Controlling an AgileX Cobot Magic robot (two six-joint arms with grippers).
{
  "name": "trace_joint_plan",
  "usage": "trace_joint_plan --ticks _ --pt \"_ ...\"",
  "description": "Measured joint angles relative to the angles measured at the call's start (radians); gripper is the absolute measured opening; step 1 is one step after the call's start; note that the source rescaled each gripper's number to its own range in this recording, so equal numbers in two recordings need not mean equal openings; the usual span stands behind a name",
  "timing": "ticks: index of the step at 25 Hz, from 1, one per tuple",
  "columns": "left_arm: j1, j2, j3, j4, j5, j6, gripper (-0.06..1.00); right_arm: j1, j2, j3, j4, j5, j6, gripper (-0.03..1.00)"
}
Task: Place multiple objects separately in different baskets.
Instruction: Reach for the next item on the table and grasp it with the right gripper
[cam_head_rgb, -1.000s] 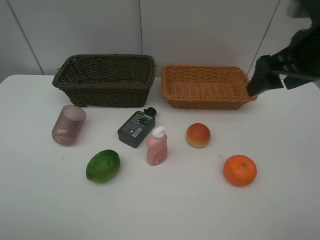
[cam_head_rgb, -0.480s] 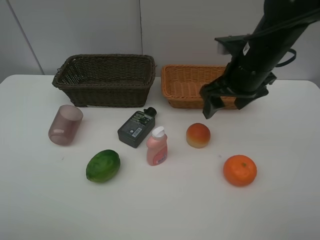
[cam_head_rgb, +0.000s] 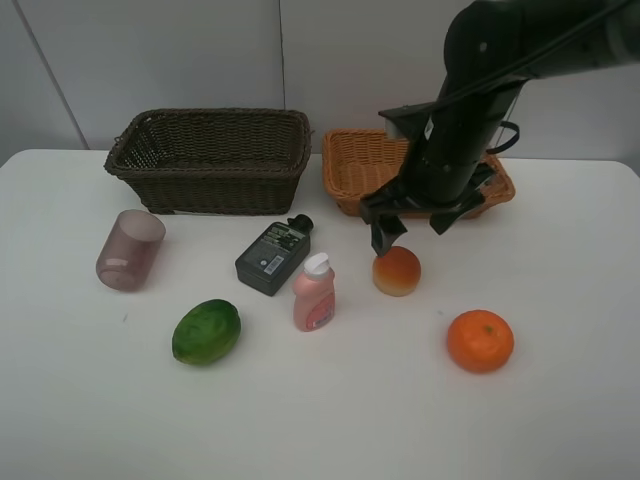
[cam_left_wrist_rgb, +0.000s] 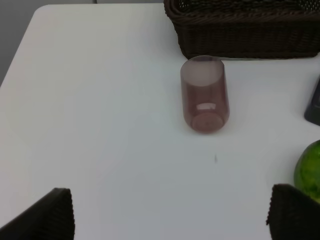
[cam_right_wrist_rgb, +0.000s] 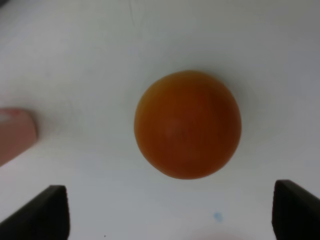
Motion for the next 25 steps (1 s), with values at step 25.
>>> trace_joint_plan --ticks 25 --pt "0.000 0.000 0.000 0.000 0.000 0.000 1.00 0.001 0.146 -0.010 -0.068 -0.109 -0.006 0.82"
